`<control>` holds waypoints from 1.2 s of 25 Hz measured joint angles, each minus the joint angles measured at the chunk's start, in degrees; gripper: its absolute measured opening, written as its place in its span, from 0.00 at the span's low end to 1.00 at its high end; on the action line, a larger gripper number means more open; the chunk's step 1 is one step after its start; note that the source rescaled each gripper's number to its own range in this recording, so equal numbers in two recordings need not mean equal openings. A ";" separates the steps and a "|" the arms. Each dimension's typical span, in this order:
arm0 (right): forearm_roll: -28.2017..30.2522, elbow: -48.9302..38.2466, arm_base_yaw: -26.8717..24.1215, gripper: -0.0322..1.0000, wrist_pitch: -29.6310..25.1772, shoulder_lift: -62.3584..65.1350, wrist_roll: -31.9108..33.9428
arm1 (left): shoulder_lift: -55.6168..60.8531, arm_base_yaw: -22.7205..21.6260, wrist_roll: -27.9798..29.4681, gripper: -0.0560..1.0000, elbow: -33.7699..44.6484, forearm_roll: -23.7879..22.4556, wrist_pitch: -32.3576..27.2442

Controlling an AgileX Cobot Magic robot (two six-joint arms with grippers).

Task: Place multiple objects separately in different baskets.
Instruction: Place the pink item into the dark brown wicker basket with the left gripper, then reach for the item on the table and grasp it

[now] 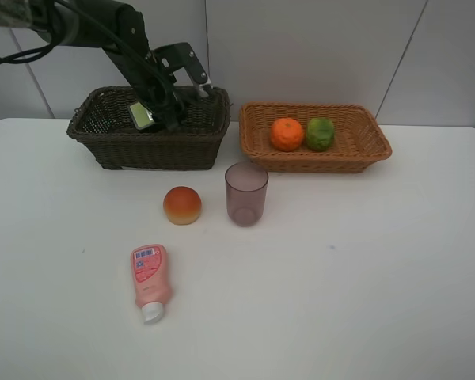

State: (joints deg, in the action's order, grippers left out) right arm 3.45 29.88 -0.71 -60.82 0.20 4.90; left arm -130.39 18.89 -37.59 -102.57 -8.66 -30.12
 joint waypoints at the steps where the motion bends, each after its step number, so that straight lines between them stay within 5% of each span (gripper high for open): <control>1: 0.00 0.00 0.00 1.00 0.00 0.00 0.00 | -0.07 0.00 0.13 0.83 0.00 0.00 0.00; 19: 0.00 0.00 0.00 1.00 0.00 0.00 0.00 | -0.17 0.00 3.18 0.98 0.00 0.23 2.11; 25: 0.00 0.00 0.00 1.00 0.00 0.00 0.00 | 3.13 0.01 15.36 1.00 -1.19 2.98 -1.71; 30: 0.00 0.00 0.00 1.00 0.00 0.00 0.00 | 7.01 1.79 27.92 1.00 -2.43 4.01 -10.96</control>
State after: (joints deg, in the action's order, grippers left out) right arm 3.45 29.88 -0.71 -60.82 0.20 4.90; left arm -123.37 20.68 -9.66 -105.00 -4.65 -41.08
